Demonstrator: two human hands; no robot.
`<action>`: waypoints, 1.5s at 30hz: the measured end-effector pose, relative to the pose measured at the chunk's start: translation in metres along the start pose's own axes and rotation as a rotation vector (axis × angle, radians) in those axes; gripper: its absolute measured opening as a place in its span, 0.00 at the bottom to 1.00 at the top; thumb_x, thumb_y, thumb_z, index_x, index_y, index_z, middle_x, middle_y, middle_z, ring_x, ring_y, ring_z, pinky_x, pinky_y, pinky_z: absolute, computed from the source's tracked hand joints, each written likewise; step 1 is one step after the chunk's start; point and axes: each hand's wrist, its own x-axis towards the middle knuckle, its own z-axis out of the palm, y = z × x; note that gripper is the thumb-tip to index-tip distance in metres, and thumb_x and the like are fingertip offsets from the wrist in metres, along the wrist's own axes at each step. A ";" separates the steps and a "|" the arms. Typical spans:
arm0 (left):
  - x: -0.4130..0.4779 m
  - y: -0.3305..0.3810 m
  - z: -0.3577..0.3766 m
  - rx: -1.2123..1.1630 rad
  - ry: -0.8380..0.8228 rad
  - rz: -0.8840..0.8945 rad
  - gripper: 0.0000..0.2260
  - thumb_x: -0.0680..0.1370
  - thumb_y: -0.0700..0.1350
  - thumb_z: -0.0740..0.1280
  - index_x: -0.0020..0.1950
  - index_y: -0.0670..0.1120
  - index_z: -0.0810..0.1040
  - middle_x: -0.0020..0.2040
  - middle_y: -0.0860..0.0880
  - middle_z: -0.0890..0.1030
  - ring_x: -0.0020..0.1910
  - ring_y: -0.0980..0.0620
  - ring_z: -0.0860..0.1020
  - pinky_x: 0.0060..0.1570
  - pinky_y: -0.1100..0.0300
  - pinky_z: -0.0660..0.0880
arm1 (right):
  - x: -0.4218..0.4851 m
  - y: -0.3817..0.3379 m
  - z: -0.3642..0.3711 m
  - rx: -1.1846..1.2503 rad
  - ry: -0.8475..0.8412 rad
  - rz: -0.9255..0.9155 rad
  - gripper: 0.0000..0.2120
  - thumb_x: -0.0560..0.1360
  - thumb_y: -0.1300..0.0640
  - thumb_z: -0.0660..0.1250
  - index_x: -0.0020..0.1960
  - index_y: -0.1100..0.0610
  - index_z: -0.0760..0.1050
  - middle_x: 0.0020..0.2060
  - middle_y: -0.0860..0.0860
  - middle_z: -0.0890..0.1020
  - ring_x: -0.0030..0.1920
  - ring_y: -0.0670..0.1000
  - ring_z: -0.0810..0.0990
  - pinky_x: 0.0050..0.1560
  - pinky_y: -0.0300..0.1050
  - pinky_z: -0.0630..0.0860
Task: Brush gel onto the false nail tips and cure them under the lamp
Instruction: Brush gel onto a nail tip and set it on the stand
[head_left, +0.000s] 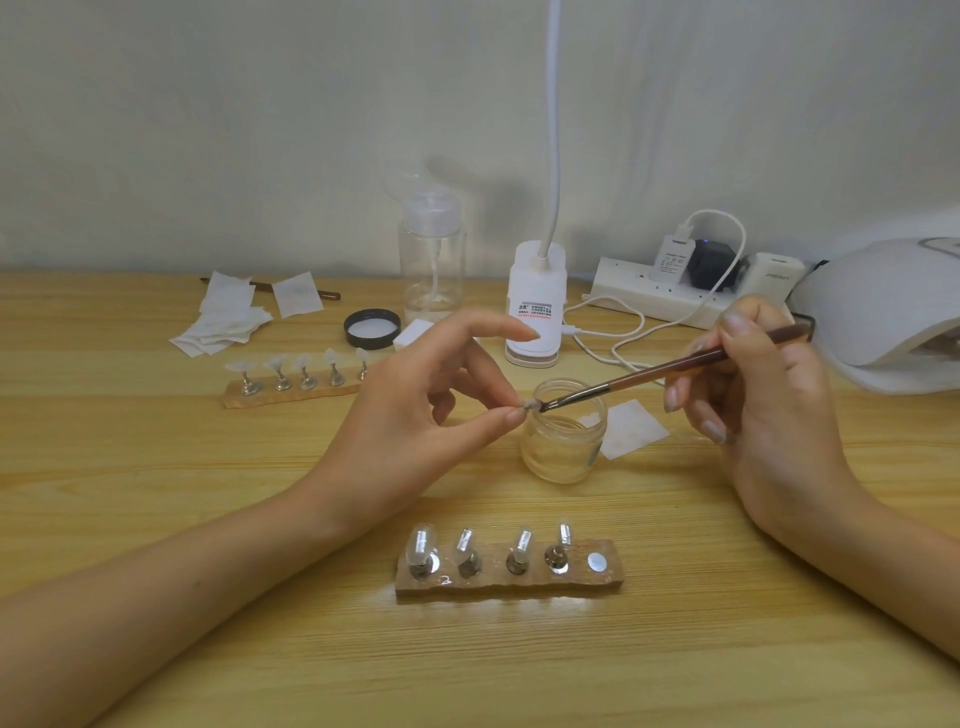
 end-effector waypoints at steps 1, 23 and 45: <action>0.000 0.000 0.000 0.002 -0.002 0.002 0.19 0.75 0.41 0.73 0.63 0.52 0.77 0.41 0.55 0.84 0.46 0.53 0.84 0.34 0.46 0.69 | 0.000 0.000 0.000 -0.005 -0.002 0.000 0.13 0.82 0.54 0.56 0.39 0.52 0.71 0.27 0.55 0.79 0.20 0.48 0.65 0.23 0.35 0.65; -0.017 0.086 0.013 -0.034 -0.242 0.151 0.33 0.75 0.34 0.75 0.73 0.56 0.65 0.44 0.55 0.84 0.50 0.52 0.85 0.53 0.59 0.80 | 0.004 0.001 -0.004 0.095 0.113 0.087 0.17 0.82 0.53 0.58 0.36 0.48 0.74 0.25 0.52 0.77 0.20 0.46 0.64 0.24 0.35 0.63; -0.027 0.070 0.034 0.775 -0.380 0.150 0.38 0.75 0.52 0.74 0.72 0.67 0.50 0.52 0.63 0.79 0.49 0.64 0.57 0.53 0.61 0.60 | 0.005 0.003 -0.006 0.136 0.140 0.131 0.19 0.84 0.55 0.57 0.35 0.48 0.74 0.25 0.54 0.77 0.20 0.47 0.63 0.23 0.35 0.63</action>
